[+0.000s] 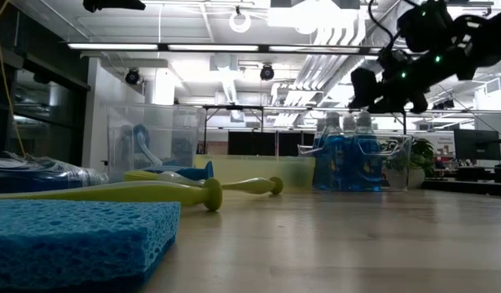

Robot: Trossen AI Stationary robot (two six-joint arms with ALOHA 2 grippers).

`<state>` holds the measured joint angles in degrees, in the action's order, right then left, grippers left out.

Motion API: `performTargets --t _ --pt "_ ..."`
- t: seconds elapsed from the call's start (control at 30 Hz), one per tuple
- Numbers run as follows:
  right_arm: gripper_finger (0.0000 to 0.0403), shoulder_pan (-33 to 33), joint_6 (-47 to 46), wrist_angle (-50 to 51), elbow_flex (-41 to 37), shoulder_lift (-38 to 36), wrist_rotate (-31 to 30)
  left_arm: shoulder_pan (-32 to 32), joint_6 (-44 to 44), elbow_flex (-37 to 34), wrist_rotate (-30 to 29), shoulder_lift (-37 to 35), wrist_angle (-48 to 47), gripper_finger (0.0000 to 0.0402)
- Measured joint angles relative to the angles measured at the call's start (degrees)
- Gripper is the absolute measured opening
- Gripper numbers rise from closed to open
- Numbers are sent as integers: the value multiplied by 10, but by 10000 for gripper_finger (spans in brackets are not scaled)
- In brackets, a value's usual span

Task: Pick & Place Kitchen Sink Supplies
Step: Put the yellow dish brush into the white bin

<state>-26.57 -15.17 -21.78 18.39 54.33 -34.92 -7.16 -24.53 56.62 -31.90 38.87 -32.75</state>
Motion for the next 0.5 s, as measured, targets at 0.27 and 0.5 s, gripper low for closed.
performTargets --t 0.27,0.5 --pt "241 0 53 121 85 -71 31 0 -10 0 6 0 -4 376" --pt "241 0 110 227 199 -86 34 0 -13 0 11 0 -6 376"
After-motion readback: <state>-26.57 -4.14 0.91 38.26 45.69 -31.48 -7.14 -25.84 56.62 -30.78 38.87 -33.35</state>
